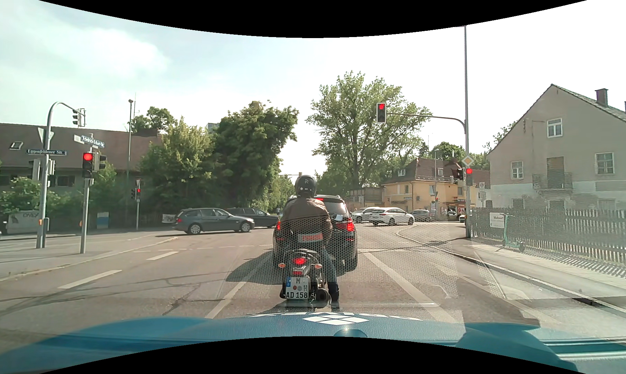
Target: Follow the waypoints while adhering to traffic rules and regulations
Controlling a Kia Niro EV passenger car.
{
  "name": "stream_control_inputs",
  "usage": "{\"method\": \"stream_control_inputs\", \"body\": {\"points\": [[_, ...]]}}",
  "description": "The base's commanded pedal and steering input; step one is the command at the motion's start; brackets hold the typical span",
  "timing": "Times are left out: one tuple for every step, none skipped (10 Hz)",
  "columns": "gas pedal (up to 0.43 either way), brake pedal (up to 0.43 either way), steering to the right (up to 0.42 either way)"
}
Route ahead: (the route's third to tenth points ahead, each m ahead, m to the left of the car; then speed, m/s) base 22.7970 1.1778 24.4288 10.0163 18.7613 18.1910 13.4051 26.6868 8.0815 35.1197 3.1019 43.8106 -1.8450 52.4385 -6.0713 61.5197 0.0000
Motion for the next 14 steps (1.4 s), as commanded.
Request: {"method": "stream_control_inputs", "body": {"points": [[0.0, 0.317, -0.011], [0.0, 0.317, -0.011], [0.0, 0.317, -0.011], [0.0, 0.317, -0.011], [0.0, 0.317, -0.011], [0.0, 0.317, -0.011], [0.0, 0.317, -0.011], [0.0, 0.317, -0.011], [0.0, 0.317, -0.011], [0.0, 0.317, -0.011], [0.0, 0.317, -0.011], [0.0, 0.317, -0.011], [0.0, 0.317, -0.011], [0.0, 0.317, -0.011]]}}
